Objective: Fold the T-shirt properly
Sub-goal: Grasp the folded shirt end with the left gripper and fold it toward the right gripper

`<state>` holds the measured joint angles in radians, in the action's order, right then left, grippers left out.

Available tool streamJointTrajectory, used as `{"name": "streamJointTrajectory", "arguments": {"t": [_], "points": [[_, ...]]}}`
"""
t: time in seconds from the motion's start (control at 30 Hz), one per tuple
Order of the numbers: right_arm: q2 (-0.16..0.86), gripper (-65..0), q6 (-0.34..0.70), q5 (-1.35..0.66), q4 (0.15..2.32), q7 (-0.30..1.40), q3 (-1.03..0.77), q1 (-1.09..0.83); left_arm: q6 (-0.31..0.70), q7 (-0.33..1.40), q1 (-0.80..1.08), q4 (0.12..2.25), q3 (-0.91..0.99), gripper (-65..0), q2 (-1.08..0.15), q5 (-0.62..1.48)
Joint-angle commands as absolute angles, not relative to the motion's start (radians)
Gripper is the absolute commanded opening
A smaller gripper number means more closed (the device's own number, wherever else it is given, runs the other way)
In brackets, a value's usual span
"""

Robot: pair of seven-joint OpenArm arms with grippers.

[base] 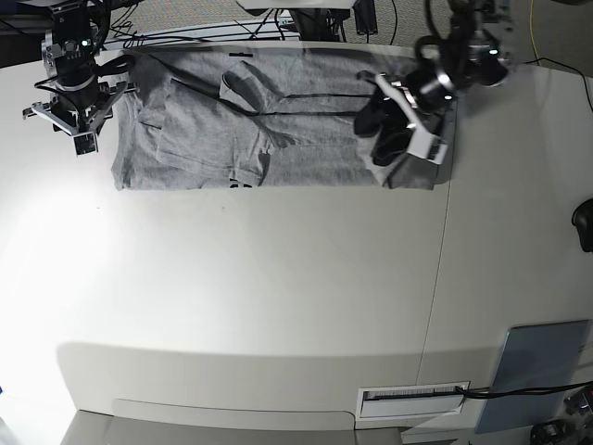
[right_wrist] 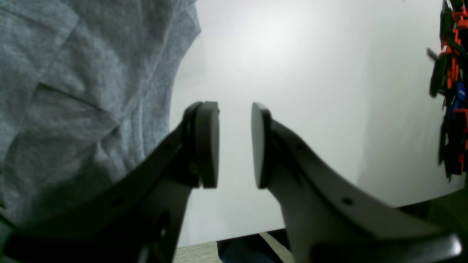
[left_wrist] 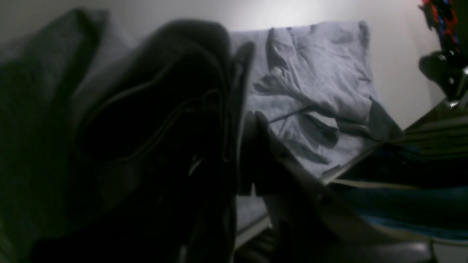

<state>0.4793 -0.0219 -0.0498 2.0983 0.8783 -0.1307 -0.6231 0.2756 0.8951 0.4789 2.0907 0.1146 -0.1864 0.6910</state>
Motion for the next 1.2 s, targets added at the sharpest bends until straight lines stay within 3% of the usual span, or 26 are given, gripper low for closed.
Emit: {"name": "streamJointTrajectory", "arguments": {"t": [0.0,0.27,0.57,0.7,0.77,1.17], "points": [[0.491,-49.2,-0.027,-0.037,2.113,0.863,-0.139,-0.623,0.259,0.86,0.467,2.11,0.08,-65.0,-0.191,0.683],[0.491,-49.2,-0.027,-0.037,2.113,0.863,-0.139,-0.623,0.152,0.855,0.398,2.108,-0.149,-65.0,-0.183,0.514],[0.491,-49.2,-0.027,-0.037,2.113,0.863,-0.139,-0.623,0.194,0.845,0.366,2.072,-0.181,-64.4,-0.133,0.502],[0.491,-49.2,-0.027,-0.037,2.113,0.863,-0.139,-0.623,0.294,0.844,0.36,2.062,-0.181,-34.2,-0.133,0.571],[0.491,-49.2,-0.027,-0.037,2.113,0.865,-0.139,-0.62,0.339,0.844,0.353,2.062,-0.181,-26.8,-0.133,0.613],[0.491,-49.2,-0.027,-0.036,2.113,0.864,-0.139,-0.618,0.311,0.875,0.294,2.062,-0.139,-26.8,-0.137,0.445]]}}
